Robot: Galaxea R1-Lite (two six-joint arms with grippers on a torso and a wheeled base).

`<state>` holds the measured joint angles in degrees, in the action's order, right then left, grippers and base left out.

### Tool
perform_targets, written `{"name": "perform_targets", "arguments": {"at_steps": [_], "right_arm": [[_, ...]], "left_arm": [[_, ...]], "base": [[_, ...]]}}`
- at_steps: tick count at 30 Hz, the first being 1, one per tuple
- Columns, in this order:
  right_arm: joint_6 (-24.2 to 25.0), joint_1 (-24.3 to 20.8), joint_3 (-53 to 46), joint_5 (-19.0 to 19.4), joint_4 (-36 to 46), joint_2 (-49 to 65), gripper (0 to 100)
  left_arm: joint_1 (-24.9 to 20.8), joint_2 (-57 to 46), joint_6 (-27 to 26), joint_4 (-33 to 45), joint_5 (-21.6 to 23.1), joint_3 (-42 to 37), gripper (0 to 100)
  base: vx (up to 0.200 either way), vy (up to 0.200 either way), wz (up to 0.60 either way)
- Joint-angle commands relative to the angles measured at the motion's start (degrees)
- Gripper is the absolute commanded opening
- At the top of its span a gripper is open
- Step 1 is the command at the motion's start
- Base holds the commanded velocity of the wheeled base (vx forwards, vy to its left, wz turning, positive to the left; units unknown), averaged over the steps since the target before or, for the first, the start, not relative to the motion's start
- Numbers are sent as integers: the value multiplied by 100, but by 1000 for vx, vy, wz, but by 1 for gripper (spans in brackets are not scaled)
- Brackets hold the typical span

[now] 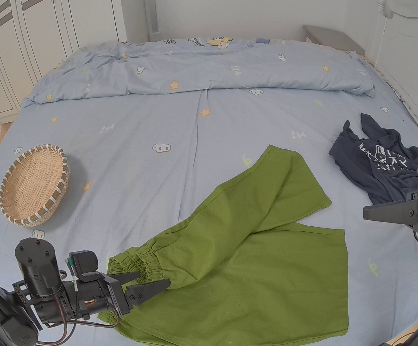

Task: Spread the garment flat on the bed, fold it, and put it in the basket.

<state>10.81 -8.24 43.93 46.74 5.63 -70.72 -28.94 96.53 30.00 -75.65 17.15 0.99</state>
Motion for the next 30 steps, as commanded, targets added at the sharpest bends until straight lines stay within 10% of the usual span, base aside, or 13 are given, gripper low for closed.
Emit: {"name": "perform_targets", "arguments": {"at_steps": [1,30], "right_arm": [[0,-11,-8,2,-1,5,100],[0,-11,-34,-33,-62,-56,100]], "left_arm": [[20,-204,76,-2,-1,-20,100],[231,508,243,-63,-116,314,100]], "base": [[0,0,0],[0,0,0]]}}
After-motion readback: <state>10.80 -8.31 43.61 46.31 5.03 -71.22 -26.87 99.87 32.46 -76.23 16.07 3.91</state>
